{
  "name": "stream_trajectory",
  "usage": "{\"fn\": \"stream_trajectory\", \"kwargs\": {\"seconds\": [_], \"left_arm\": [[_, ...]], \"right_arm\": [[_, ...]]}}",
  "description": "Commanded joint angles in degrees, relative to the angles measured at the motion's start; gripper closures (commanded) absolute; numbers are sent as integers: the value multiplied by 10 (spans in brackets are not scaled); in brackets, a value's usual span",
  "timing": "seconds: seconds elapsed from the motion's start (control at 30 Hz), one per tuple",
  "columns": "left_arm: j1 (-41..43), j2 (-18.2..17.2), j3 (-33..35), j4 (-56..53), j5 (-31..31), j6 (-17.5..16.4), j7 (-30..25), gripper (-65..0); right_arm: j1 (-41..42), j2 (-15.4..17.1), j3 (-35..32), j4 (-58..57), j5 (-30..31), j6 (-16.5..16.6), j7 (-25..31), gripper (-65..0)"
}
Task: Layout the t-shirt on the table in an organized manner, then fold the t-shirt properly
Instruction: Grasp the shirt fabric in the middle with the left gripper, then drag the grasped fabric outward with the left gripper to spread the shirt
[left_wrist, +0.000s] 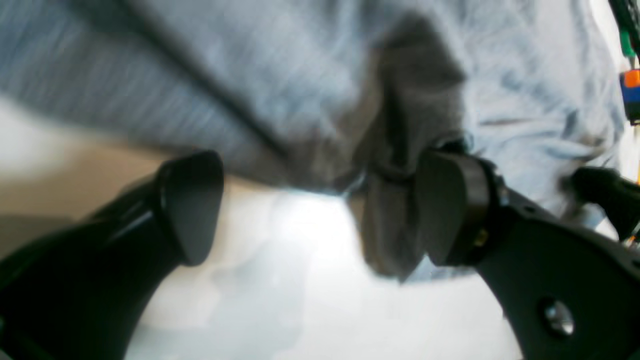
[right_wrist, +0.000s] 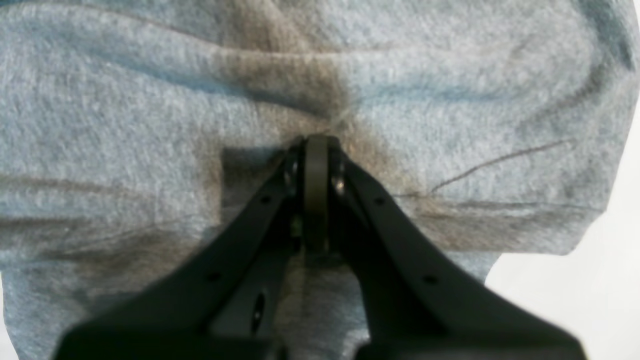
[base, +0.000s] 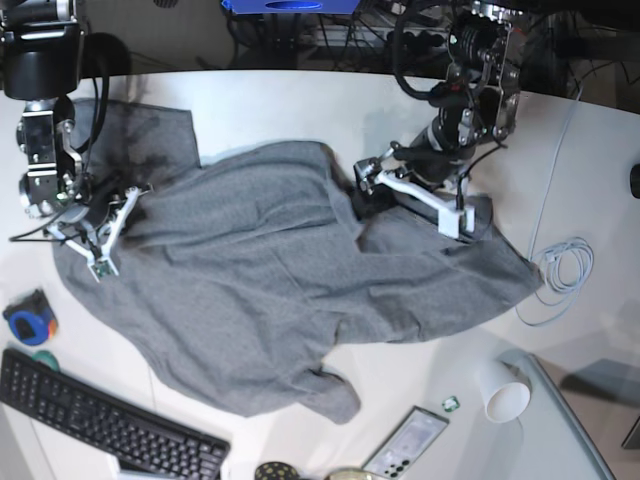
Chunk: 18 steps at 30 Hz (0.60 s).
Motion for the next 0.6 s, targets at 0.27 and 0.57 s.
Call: {"fn": "stream_trajectory", "kwargs": {"seconds": [0.27, 0.57], "left_arm": [[-31, 14, 8, -23, -2, -4, -9, -571], [-36, 15, 7, -40, -2, -4, -10, -232]], "right_arm": [[5, 7, 4, 2, -5, -2, -10, -3], [5, 7, 4, 2, -5, -2, -10, -3]]}}
